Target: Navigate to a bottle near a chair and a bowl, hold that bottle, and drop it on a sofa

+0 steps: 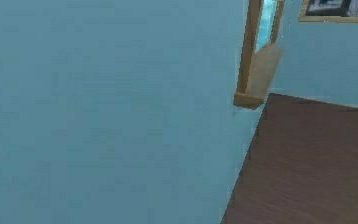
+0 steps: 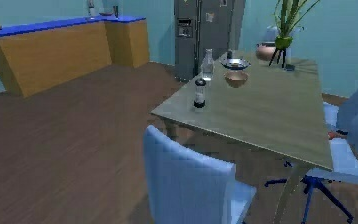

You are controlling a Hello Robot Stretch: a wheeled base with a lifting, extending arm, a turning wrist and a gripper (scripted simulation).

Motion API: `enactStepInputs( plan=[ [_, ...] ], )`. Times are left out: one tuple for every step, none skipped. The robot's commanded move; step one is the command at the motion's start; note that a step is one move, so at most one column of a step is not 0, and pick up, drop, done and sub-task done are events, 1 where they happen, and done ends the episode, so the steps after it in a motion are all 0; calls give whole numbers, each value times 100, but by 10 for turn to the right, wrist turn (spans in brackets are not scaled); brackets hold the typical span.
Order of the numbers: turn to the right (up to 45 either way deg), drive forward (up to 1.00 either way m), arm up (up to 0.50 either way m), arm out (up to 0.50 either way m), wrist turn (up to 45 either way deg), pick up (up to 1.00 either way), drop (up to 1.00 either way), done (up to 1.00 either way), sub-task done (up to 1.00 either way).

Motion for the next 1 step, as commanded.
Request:
enactStepInputs(
  plan=[
    [420,0,0,0,0,0,0,0,0]
  ],
)
